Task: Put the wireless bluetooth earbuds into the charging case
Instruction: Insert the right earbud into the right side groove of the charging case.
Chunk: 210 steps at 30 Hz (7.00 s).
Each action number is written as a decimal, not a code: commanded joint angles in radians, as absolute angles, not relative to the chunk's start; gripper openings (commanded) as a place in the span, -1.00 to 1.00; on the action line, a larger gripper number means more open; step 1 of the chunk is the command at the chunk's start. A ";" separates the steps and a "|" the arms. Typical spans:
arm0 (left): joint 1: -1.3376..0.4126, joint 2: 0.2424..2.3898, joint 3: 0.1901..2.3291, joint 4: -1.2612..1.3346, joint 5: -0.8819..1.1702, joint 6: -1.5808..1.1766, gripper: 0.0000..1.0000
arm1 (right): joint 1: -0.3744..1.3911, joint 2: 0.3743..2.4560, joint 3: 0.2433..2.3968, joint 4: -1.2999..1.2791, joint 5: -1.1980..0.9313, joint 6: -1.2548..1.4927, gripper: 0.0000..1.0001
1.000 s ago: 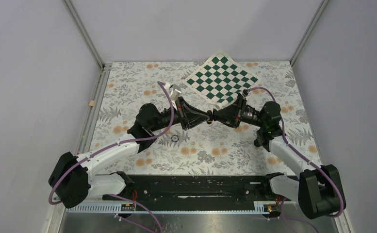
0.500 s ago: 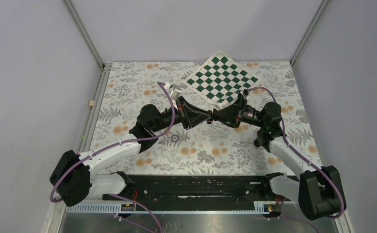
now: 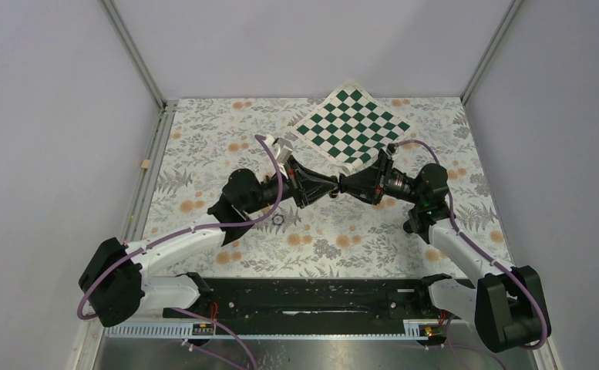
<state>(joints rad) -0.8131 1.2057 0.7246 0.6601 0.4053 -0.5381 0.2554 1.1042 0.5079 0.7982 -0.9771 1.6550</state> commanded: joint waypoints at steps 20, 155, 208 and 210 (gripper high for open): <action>-0.831 1.190 0.669 0.787 0.318 -0.555 -1.00 | 0.258 1.083 0.517 0.856 -0.941 1.676 -1.00; -0.939 1.207 0.678 0.698 0.088 -0.588 -0.28 | 0.269 1.048 0.510 0.820 -0.853 1.664 -1.00; -0.798 0.904 0.839 0.064 -0.016 -0.625 0.98 | 0.270 1.199 0.453 1.042 -1.013 1.617 -1.00; -0.697 0.907 0.841 0.040 0.157 -0.691 0.97 | 0.270 1.227 0.467 1.203 -1.044 1.693 -1.00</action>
